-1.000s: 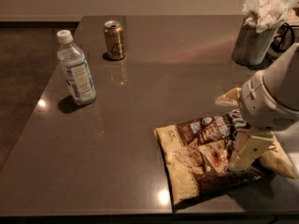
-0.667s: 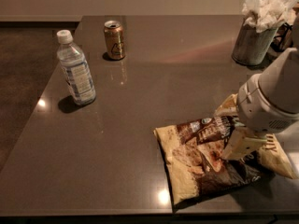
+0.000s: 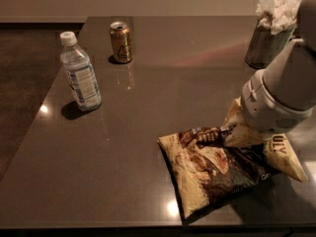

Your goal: Move brown chip bag near blue plastic bottle

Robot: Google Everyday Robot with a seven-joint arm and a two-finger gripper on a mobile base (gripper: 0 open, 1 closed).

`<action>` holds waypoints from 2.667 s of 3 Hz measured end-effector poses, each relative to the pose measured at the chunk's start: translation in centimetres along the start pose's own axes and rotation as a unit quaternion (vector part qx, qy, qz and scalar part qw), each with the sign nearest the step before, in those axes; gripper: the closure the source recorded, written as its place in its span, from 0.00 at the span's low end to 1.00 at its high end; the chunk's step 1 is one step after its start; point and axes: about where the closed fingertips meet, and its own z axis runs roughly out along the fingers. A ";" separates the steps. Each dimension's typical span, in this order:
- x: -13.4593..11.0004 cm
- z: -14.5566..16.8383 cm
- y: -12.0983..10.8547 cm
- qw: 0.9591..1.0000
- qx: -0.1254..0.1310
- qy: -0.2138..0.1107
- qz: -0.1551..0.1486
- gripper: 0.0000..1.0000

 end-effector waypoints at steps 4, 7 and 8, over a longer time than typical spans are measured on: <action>-15.1 -1.6 -6.0 0.987 -0.015 -0.125 -0.099 1.00; -21.8 2.3 -6.6 0.980 -0.055 -0.138 -0.136 0.61; -22.7 3.7 -7.5 0.982 -0.056 -0.129 -0.129 0.38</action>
Offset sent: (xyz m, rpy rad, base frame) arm 0.0353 0.1118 0.0728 0.2104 -0.0463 0.2063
